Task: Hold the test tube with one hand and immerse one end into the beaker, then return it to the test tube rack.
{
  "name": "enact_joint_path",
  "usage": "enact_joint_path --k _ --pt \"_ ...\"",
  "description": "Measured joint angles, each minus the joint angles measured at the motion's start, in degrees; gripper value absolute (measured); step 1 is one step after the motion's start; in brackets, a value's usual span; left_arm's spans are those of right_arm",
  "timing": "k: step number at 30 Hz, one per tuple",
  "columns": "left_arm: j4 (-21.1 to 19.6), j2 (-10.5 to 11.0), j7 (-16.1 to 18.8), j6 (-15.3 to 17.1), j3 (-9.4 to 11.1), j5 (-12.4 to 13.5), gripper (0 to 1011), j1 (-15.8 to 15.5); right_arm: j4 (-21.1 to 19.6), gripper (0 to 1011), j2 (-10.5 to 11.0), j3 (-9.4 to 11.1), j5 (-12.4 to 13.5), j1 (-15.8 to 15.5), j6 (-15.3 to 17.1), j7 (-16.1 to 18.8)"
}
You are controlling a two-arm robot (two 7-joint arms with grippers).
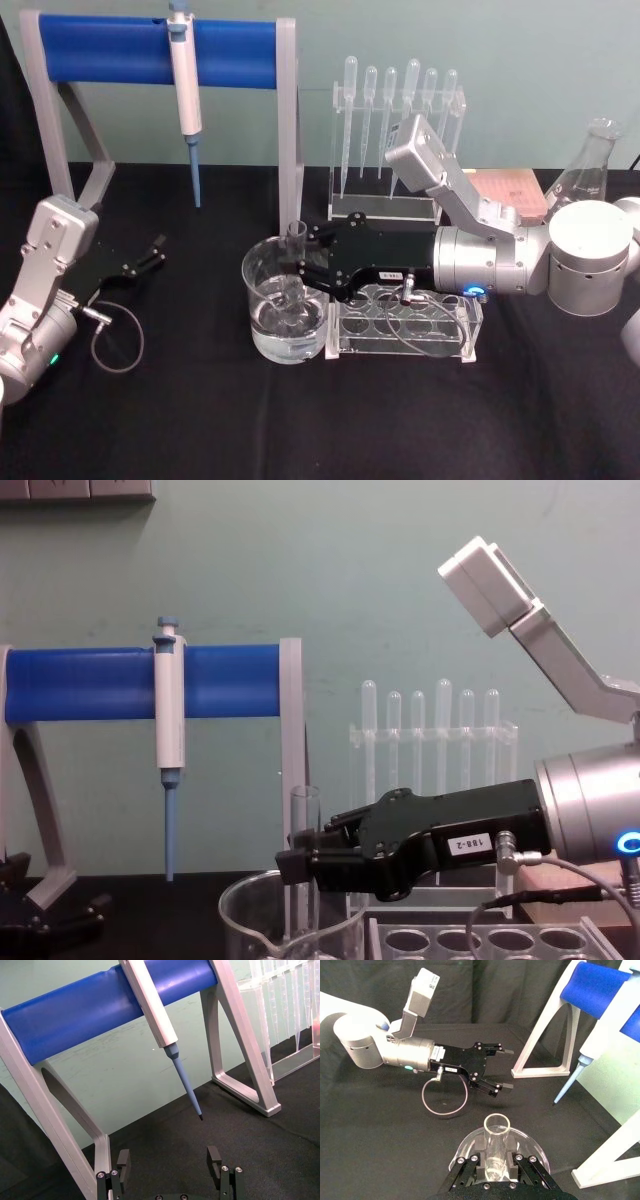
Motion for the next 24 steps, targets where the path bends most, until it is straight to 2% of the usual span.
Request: enact_joint_path --k 24 --pt "0.0 0.0 0.0 0.0 0.0 0.0 1000 0.0 0.0 242 0.0 0.0 0.0 0.0 0.0 0.0"
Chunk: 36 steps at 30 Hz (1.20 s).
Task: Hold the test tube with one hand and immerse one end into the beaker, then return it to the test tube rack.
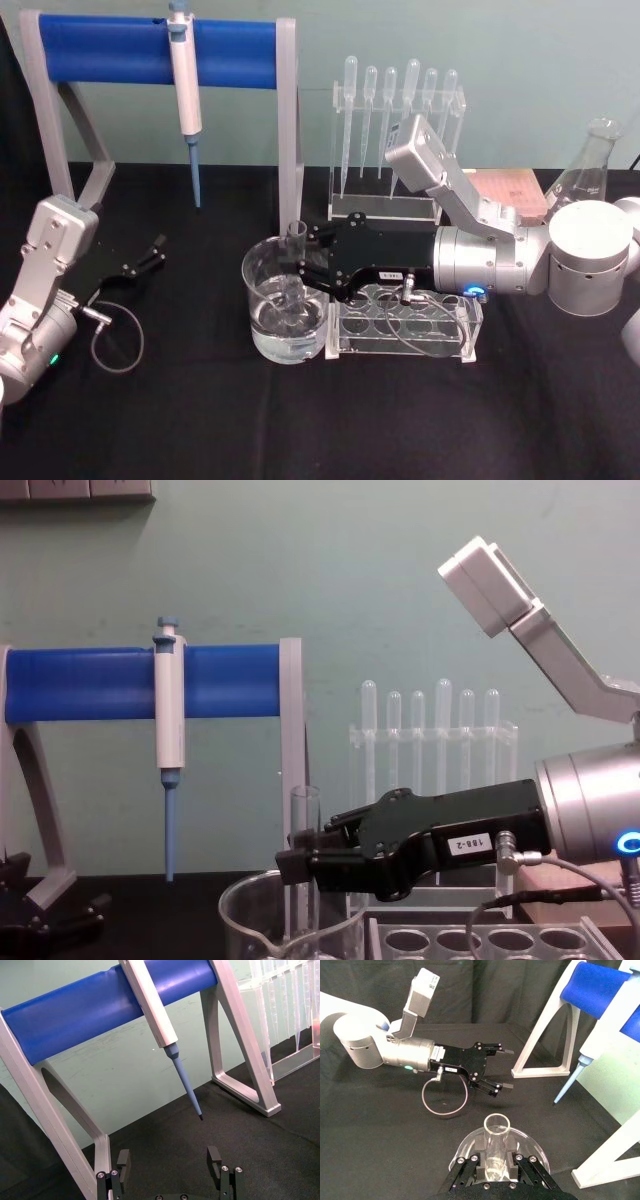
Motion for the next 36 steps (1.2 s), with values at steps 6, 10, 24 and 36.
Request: enact_joint_path --k 6,10,24,36 --pt "0.0 0.0 0.0 0.0 0.0 0.0 1000 0.0 0.0 242 0.0 0.0 0.0 0.0 0.0 0.0" --pt "0.0 0.0 0.0 0.0 0.0 0.0 1000 0.0 0.0 243 0.0 0.0 0.0 0.0 0.0 0.0" --pt "0.0 0.0 0.0 0.0 0.0 0.0 1000 0.0 0.0 242 0.0 0.0 0.0 0.0 0.0 0.0" --pt "0.0 0.0 0.0 0.0 0.0 0.0 1000 0.0 0.0 242 0.0 0.0 0.0 0.0 0.0 0.0"
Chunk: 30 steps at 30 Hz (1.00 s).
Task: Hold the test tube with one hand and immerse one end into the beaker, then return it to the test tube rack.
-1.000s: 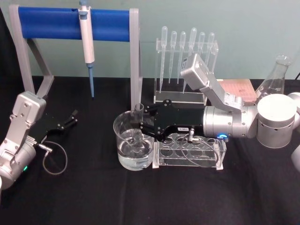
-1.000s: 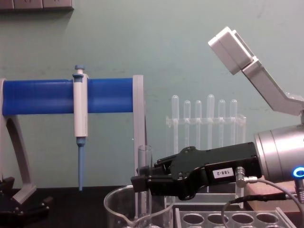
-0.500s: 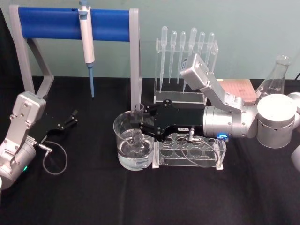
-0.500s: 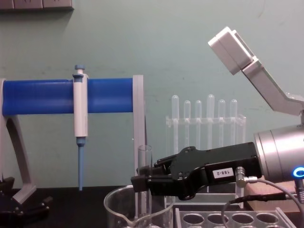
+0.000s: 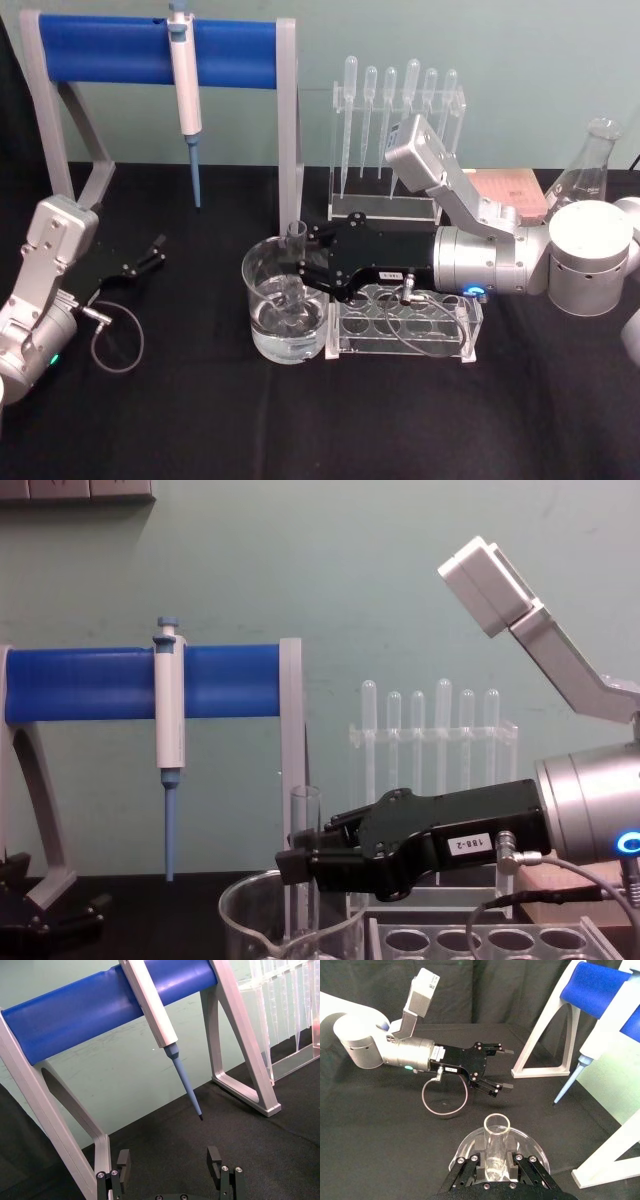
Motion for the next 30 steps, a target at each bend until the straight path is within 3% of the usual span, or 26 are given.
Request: enact_joint_path --k 19,30 --pt "0.0 0.0 0.0 0.0 0.0 0.0 1000 0.0 0.0 242 0.0 0.0 0.0 0.0 0.0 0.0" --pt "0.0 0.0 0.0 0.0 0.0 0.0 1000 0.0 -3.2 242 0.6 2.0 1.3 0.5 1.5 -0.8"
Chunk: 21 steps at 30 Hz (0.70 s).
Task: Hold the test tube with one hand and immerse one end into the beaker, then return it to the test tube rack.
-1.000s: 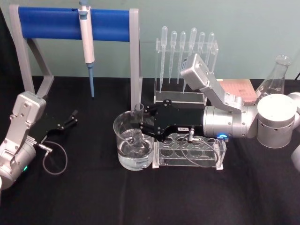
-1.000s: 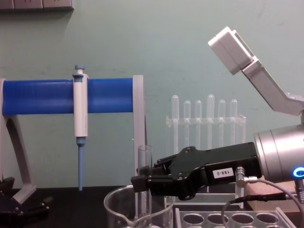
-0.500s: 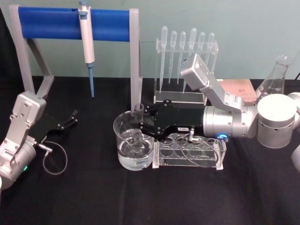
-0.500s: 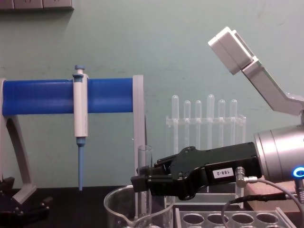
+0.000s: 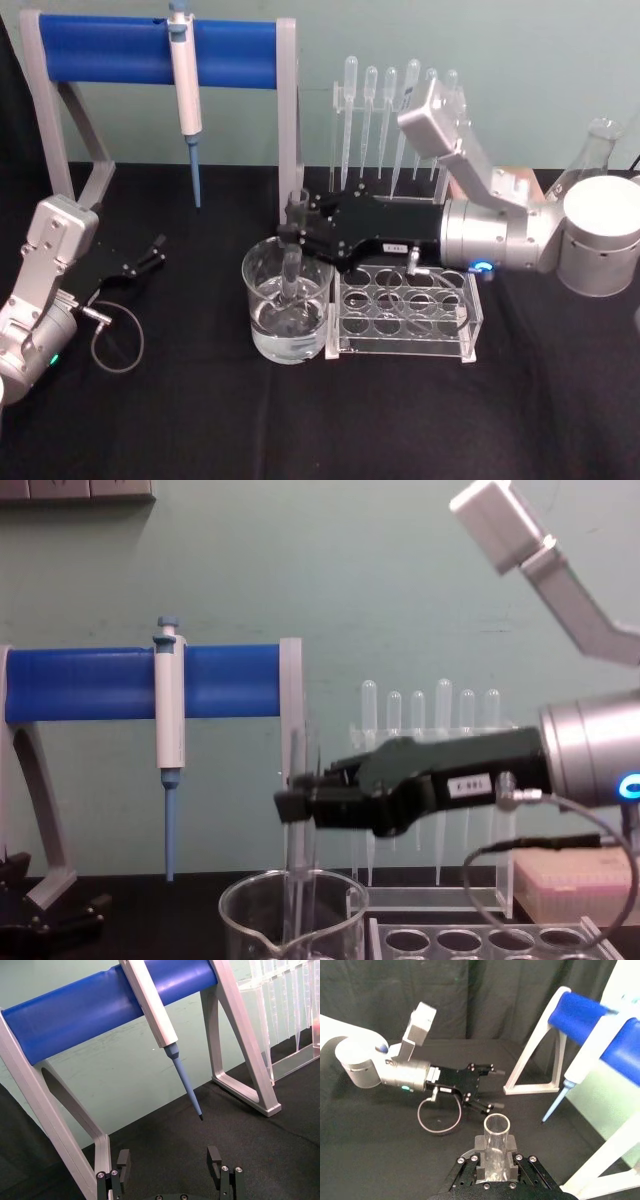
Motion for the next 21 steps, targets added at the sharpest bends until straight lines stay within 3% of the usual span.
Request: enact_joint_path --k 10,21 --pt "0.0 0.0 0.0 0.0 0.0 0.0 1000 0.0 -5.7 242 2.9 1.6 1.7 1.4 4.1 -1.0" --pt "0.0 0.0 0.0 0.0 0.0 0.0 1000 0.0 -11.1 242 6.0 4.4 7.2 2.2 8.0 -1.6"
